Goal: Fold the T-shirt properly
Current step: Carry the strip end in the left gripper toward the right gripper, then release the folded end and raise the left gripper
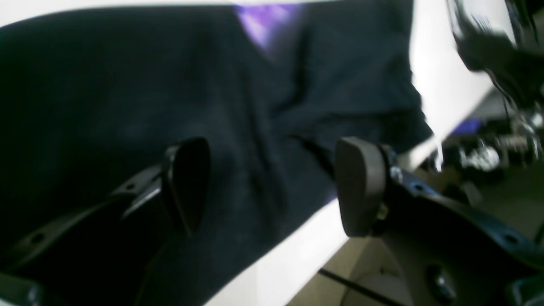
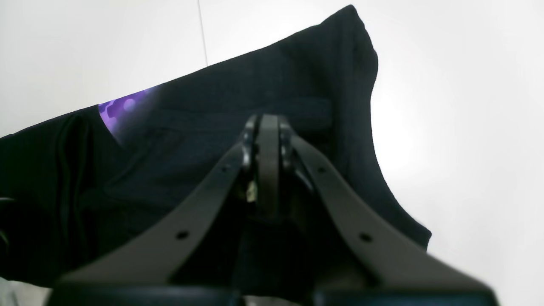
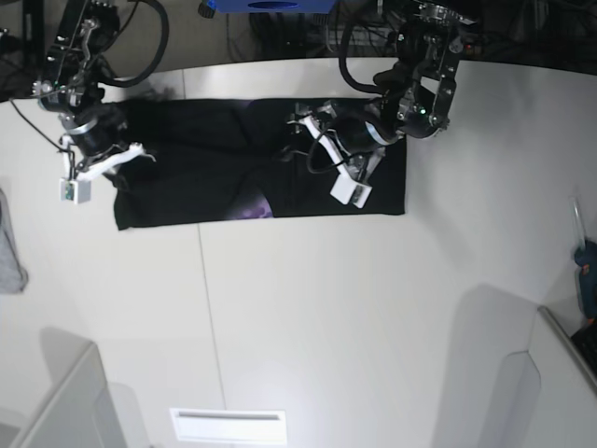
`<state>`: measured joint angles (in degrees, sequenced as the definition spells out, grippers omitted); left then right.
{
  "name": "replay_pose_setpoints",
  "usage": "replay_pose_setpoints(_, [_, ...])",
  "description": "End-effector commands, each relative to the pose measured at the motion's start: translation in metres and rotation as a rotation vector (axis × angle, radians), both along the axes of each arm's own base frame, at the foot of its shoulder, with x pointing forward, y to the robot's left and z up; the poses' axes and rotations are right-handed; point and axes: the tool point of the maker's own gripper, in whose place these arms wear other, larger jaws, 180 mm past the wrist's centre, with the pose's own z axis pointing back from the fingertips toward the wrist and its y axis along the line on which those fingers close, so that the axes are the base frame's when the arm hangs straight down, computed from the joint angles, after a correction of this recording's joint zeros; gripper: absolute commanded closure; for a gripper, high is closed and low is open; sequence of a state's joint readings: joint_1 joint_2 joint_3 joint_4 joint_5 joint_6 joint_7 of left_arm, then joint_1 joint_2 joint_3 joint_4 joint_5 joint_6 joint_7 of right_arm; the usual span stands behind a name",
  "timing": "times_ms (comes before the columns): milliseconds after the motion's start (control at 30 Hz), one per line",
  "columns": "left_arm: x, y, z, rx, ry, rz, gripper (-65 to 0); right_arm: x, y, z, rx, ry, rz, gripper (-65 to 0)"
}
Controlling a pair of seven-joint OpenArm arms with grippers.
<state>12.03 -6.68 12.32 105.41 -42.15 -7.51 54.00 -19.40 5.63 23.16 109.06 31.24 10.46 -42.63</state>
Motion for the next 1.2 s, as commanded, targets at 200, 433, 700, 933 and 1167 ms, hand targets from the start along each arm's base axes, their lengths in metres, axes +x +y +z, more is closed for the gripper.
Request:
replay_pose_setpoints(200, [0.003, 0.035, 0.013, 0.036, -0.056, 0.051, -23.4, 0.004, -0.002, 0.021, 0.139, -0.070, -0.026, 0.0])
replay_pose_setpoints(433, [0.011, 0.144, 0.006, 0.191, -0.056, 0.291, 0.0, 0.006, -0.021, 0.032, 0.316, 0.002, -0.037, -35.1])
replay_pose_setpoints(700, [0.007, 0.222, 0.011, 0.305, -0.063, 0.455, 0.0, 0.015, -0.051, 0.001, 0.364, 0.102, -0.088, -35.0])
replay_pose_setpoints(933, [-0.002, 0.246, 0.004, 0.475, -0.102, 0.388, 0.0, 0.018, -0.065, -0.015, 0.320, 0.195, -0.044, -35.3])
replay_pose_setpoints(1167, [-0.011, 0.242, -0.010, 0.590, -0.112, 0.295, 0.0, 0.014, -0.060, -0.038, 0.334, 0.242, 0.031, -35.3])
